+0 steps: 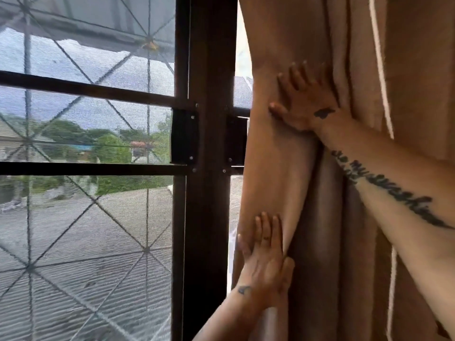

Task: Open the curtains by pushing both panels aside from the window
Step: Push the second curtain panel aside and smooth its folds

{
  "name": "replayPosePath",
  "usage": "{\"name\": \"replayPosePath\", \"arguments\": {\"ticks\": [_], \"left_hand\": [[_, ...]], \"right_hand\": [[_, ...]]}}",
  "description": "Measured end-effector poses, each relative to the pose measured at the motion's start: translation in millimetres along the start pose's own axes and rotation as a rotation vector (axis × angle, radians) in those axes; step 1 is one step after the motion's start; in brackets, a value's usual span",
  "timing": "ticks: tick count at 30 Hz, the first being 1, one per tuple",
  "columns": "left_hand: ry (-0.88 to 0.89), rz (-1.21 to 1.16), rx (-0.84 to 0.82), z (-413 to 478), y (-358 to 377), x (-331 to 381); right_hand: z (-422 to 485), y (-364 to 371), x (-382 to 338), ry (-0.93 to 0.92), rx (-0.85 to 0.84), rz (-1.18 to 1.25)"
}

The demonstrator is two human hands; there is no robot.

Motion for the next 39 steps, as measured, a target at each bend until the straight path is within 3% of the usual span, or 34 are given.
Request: {"name": "replayPosePath", "arguments": {"ticks": [11,20,28,39], "left_hand": [[0.076,-0.126,-0.02,34.9,38.3,26.5],[0.019,-0.308,0.187,52.0,20.3,18.9],[-0.085,-0.353,0.197,39.8,0.1,14.7],[-0.082,-0.386,0.359,-26.1,-47.4,-4.2]], "right_hand": [[-18.5,28.8,29.0,-0.027,-0.071,0.009],[-29.2,24.8,20.9,-0.049,-0.051,0.044],[-47.5,-4.0,-19.0,-0.118,0.02,0.047],[-58.8,-76.3,-75.4,-0.131,0.15,0.118]]}}
Point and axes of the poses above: each hand's wrist, its own z-axis towards the middle knuckle, its own y-axis out of the palm, x = y × z, the point moved 8 cm from there along z, towards the middle knuckle, and after that the axes turned 7 degrees about -x, right-handed, at the moved point
